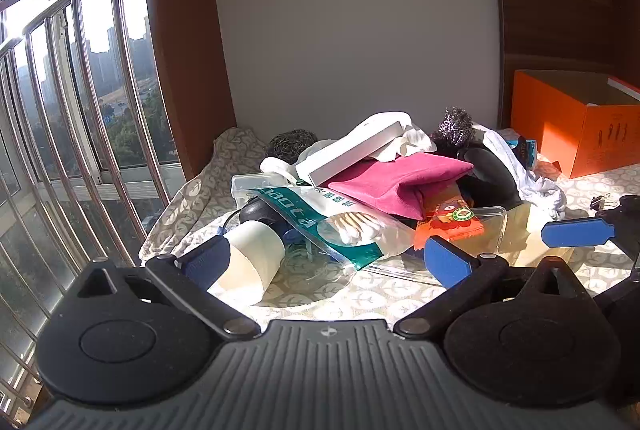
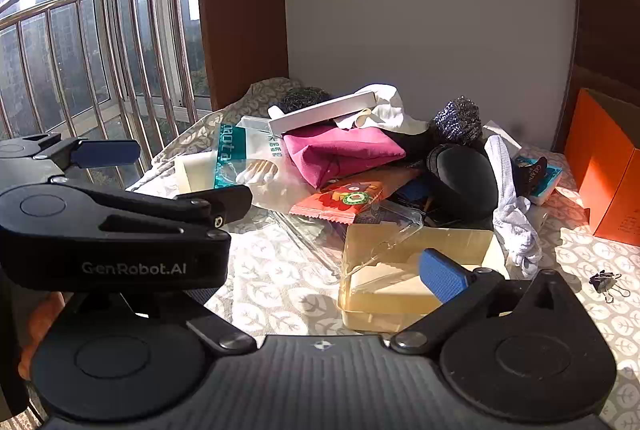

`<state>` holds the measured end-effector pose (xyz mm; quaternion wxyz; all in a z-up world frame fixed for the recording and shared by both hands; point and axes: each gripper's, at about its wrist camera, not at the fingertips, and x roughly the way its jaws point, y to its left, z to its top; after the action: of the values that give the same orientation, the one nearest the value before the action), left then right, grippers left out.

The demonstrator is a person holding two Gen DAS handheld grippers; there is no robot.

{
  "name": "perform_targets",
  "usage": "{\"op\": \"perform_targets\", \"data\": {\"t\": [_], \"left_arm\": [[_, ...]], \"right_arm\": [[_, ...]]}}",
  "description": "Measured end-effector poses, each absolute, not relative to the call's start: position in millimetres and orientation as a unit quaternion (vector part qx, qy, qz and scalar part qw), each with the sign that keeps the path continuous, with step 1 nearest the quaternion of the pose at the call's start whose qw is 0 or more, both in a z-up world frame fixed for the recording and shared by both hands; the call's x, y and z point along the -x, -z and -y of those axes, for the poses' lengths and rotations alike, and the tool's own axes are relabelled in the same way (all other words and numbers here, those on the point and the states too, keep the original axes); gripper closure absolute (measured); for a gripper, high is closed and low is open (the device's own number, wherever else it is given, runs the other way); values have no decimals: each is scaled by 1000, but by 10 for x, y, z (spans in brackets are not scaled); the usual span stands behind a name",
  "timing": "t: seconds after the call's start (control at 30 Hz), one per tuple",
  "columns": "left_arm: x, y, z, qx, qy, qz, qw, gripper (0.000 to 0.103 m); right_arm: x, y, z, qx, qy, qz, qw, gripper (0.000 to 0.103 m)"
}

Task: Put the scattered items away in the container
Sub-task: 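Move both tools toward the cream plastic tray in the pile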

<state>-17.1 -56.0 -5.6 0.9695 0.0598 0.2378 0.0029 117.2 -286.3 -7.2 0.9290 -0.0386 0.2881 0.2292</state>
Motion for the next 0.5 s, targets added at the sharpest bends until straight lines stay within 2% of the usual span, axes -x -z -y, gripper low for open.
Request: {"op": "perform_targets", "data": {"t": [0.23, 0.5], "left_arm": [[336, 175, 709, -79, 30, -244, 966, 0], [412, 453, 1094, -121, 119, -259, 951, 0]], "right_arm": [[-1042, 143, 3334, 51, -199, -293, 934, 0], [-1091, 231, 3834, 29, -136, -262, 955, 0]]}}
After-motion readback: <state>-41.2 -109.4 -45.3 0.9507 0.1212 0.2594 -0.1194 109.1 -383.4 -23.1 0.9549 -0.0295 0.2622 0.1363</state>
